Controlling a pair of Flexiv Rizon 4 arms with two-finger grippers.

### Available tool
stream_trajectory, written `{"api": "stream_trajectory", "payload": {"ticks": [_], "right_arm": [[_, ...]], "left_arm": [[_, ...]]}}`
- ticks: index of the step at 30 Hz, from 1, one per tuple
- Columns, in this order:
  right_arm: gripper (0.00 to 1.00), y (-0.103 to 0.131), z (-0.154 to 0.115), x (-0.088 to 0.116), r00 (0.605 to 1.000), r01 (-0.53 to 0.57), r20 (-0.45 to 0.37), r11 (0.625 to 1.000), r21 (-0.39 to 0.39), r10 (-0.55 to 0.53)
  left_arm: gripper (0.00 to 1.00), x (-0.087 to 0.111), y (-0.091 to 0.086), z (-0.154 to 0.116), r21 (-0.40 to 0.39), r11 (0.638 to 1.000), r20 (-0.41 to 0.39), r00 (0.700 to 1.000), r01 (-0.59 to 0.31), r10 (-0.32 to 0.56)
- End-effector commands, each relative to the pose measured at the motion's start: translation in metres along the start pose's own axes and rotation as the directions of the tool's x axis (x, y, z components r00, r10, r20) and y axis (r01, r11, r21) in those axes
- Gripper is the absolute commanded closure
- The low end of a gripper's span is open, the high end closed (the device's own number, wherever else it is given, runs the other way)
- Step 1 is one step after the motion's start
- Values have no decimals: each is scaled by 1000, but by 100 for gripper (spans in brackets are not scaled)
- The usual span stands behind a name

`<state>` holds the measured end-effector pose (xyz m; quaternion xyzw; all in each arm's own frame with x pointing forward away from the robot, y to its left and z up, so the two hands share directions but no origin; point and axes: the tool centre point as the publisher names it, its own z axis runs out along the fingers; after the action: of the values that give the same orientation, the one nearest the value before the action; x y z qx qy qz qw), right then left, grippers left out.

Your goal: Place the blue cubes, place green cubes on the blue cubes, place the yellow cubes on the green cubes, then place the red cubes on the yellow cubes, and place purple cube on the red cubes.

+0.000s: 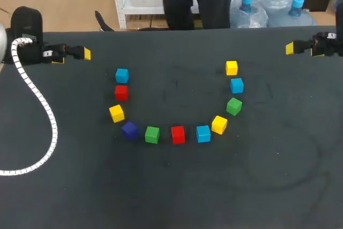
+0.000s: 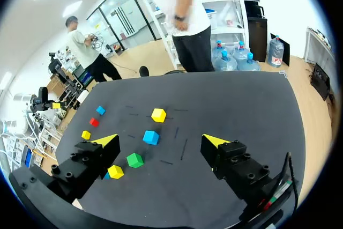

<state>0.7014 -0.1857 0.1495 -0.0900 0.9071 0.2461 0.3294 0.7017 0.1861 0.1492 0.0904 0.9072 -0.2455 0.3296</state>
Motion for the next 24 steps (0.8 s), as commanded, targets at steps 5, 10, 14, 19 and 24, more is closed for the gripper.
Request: {"api": "stream_trajectory", "payload": {"ticks": [5,10,14,19,24], "right_arm": [[0,1,0,0,1000,-1,1,1000,5,1],[0,1,0,0,1000,-1,1,1000,5,1],[0,1,0,0,1000,-1,1,1000,5,1],[0,1,0,0,1000,-1,1,1000,5,1],[0,1,0,0,1000,-1,1,1000,5,1]], "left_arm": [[0,0,-1,0,-5,1000,-3,1000,1,-1],[0,0,-1,0,-5,1000,-3,1000,1,-1],[0,0,-1,0,-5,1000,-3,1000,1,-1],[0,0,-1,0,-5,1000,-3,1000,1,-1],[0,-4,-3,2,3,1000,-21,1000,-23,23]]}}
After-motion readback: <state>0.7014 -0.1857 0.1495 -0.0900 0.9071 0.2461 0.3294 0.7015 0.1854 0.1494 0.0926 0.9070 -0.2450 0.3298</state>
